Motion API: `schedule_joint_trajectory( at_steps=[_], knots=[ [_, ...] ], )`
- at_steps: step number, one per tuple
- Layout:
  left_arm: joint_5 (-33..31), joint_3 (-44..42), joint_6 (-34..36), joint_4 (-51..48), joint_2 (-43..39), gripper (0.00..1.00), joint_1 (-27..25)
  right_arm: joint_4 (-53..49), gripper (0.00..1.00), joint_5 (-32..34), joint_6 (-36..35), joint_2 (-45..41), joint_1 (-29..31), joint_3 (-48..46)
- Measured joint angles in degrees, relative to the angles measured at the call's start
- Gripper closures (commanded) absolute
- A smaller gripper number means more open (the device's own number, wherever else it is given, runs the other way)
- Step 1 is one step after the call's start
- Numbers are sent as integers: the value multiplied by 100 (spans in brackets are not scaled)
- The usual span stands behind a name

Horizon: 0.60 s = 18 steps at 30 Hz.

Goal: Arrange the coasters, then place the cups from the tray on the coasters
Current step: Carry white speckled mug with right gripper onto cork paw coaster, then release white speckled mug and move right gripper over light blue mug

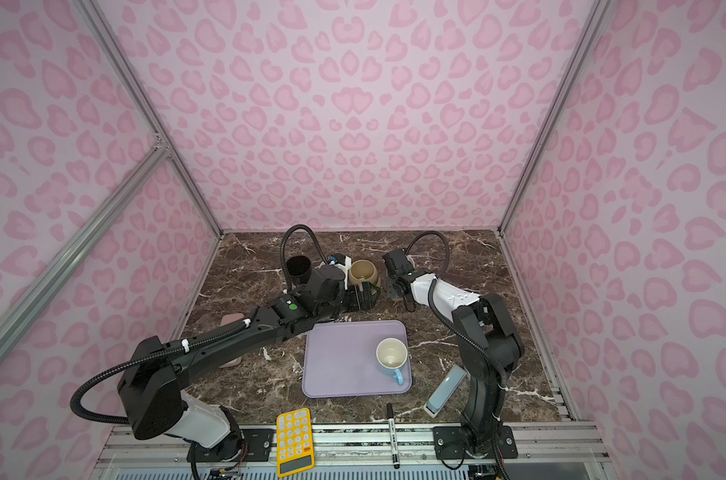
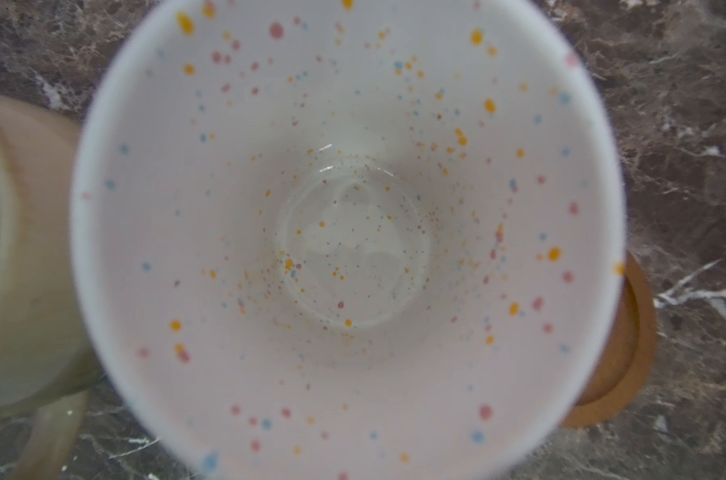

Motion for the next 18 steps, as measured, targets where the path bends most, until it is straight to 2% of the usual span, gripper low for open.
schedule_joint_trajectory(
  at_steps=[12, 18],
  knots=[
    [15, -85, -39, 98, -4, 3, -4, 323, 100, 37, 96, 9, -20, -356],
    [15, -175, -39, 107, -92, 3, -4, 326, 72, 35, 120, 7, -11, -354]
  ],
)
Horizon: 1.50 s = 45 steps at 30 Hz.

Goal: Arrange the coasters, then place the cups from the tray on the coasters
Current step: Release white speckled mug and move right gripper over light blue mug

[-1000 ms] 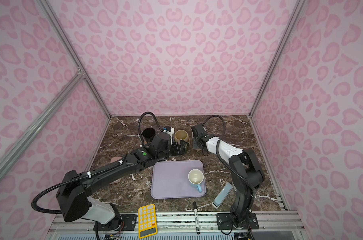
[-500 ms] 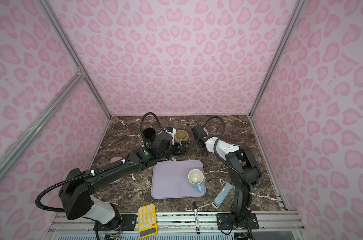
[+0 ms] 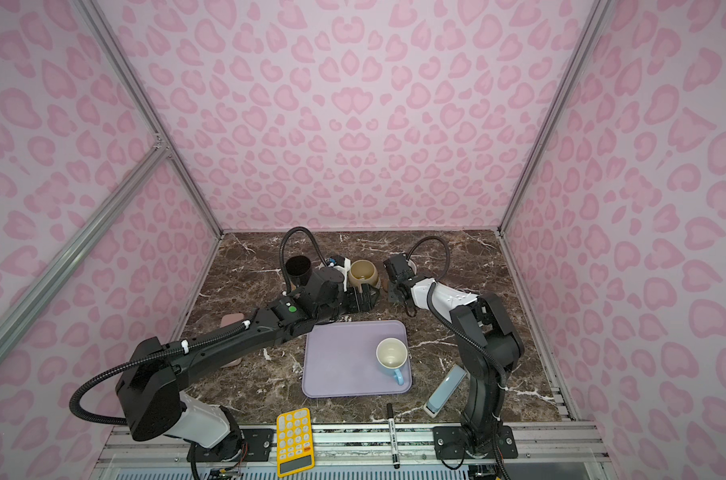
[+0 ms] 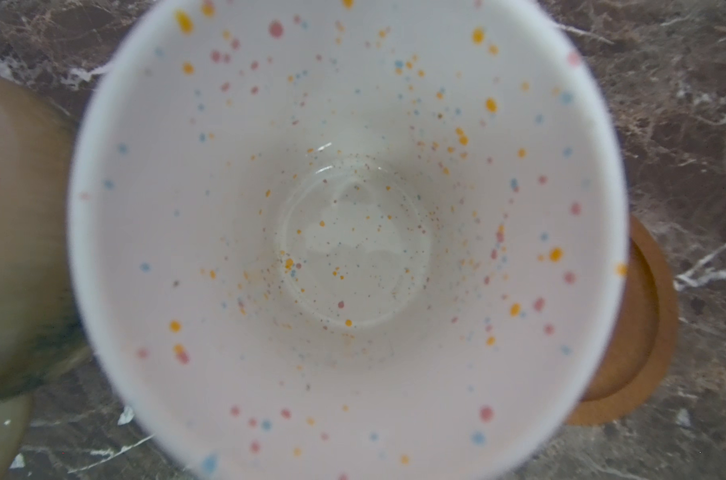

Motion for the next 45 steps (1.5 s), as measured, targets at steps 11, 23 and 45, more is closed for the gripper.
schedule_joint_trajectory(
  at_steps=[11, 23, 45],
  knots=[
    [26, -223, -4, 79, -315, 3, -26, -133, 2, -146, 63, -682, 22, -136],
    [890, -634, 127, 42, -1165, 3, -151, -1165, 2, -1034, -105, -3604, 181, -1556],
    [1633, -1921, -162, 37, -2127, 3, -264, -2730, 17, -1388, 1032, -5803, 2647, -2946]
  ],
)
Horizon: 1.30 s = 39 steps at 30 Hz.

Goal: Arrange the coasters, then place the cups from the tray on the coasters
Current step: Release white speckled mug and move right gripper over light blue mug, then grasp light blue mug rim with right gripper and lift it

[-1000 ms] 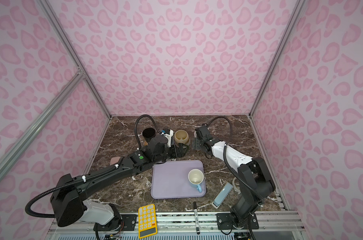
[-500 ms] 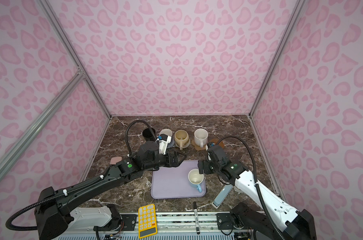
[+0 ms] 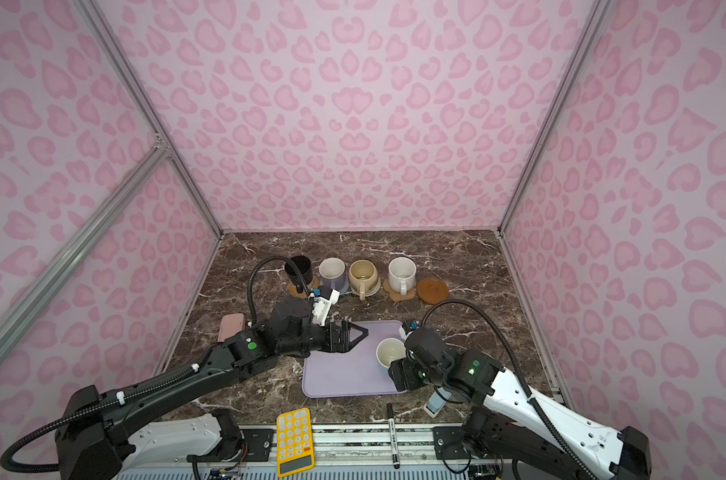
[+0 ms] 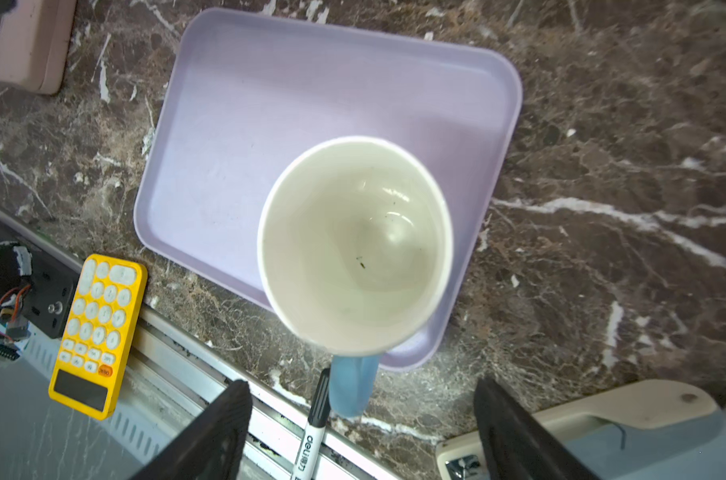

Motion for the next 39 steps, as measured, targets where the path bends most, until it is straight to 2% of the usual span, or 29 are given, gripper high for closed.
schedule_joint_trajectory(
  at_steps=[5, 11, 14, 22, 27, 39],
  knots=[
    [-7, -181, -258, 133, -109, 3, -26, 90, 22, 343, 280, 389, 490, -127],
    [13, -286, -450, 389, 50, 3, -96, 407, 44, 850, 455, 826, 844, -221],
    [-7, -393, -555, 483, 111, 3, -101, 638, 52, 1091, 535, 920, 997, -289],
    [-118, -507, -649, 643, 168, 3, -105, 916, 57, 1519, 595, 1259, 1049, -372],
    [-201, -557, -688, 647, 155, 3, -107, 1051, 64, 1609, 581, 1508, 1069, -372],
    [-350, -557, -686, 638, 92, 3, -107, 1130, 95, 1757, 531, 1617, 1093, -363]
  ],
)
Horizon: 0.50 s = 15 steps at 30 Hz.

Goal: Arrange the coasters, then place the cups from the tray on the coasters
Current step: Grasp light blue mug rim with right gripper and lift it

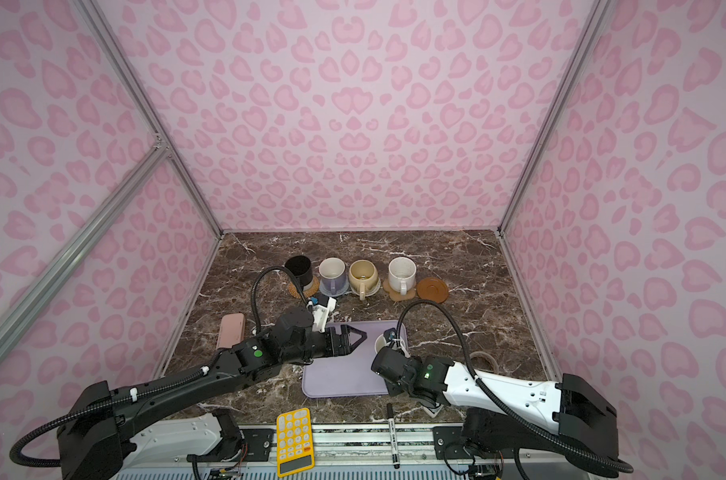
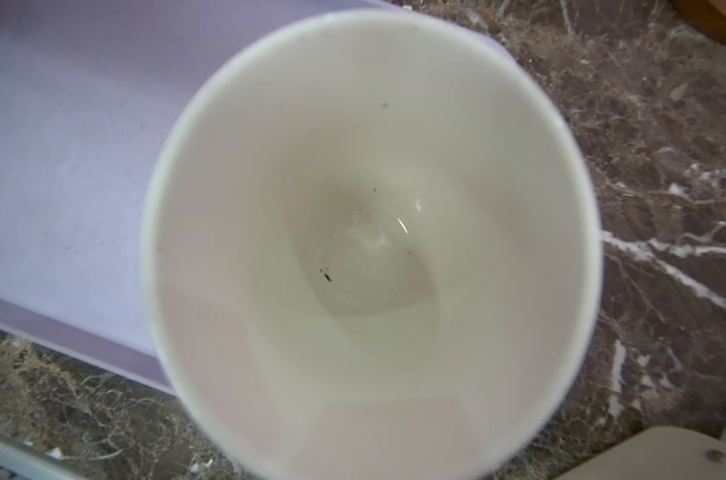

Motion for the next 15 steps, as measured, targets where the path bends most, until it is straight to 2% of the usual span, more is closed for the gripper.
schedule_joint_trajectory(
  at_steps=[9, 15],
  knots=[
    [-149, 232, 22, -35, 7, 3, -2, -79, 100, 280, -122, -315, -55, 201],
    [-330, 715, 111, -125, 79, 3, -2, -170, 100, 376, -350, -457, -627, 555]
  ],
)
